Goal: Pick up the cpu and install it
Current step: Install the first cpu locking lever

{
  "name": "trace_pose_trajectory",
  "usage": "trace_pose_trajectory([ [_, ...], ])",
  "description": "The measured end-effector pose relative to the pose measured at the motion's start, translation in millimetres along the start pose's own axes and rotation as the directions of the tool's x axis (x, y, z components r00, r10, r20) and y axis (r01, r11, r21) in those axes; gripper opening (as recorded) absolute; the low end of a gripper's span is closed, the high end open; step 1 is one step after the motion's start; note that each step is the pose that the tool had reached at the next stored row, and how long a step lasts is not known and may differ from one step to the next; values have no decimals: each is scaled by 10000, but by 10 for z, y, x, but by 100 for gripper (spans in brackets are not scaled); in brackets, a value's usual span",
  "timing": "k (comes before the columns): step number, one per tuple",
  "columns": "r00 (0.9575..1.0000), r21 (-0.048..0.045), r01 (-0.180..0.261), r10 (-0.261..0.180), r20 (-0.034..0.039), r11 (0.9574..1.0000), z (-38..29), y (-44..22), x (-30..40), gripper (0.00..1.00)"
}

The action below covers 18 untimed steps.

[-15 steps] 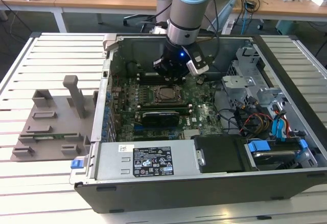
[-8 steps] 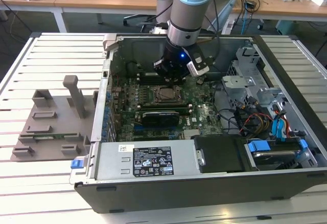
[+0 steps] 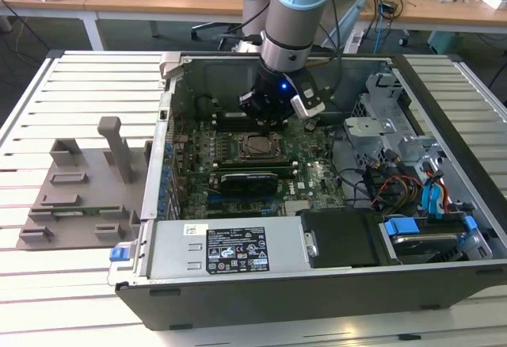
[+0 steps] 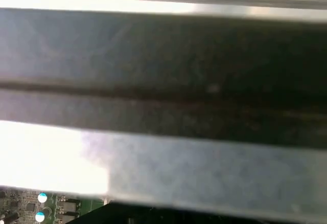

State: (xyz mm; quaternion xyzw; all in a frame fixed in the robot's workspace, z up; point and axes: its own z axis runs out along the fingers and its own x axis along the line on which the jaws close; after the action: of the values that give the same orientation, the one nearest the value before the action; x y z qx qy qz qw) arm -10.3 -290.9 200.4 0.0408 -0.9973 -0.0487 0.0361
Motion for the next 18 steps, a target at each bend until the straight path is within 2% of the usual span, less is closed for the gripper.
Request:
trace_pose_trajectory([
  [2, 10000, 48, -4, 4, -4, 10000, -21, 1, 1, 11],
  [5, 10000, 174, -14, 14, -15, 9998, -80, 7, 6, 11],
  [7, 10000, 267, -20, 21, -23, 9996, -96, 7, 6, 11],
  [9, 10000, 313, -23, 24, -27, 9995, -98, -3, 8, 11],
  [11, 10000, 314, -24, 25, -26, 9995, -100, -26, 10, 11],
  [15, 10000, 318, -25, 26, -28, 9995, -107, -29, 11, 11],
  [18, 10000, 326, -24, 25, -28, 9995, -136, -27, 12, 11],
])
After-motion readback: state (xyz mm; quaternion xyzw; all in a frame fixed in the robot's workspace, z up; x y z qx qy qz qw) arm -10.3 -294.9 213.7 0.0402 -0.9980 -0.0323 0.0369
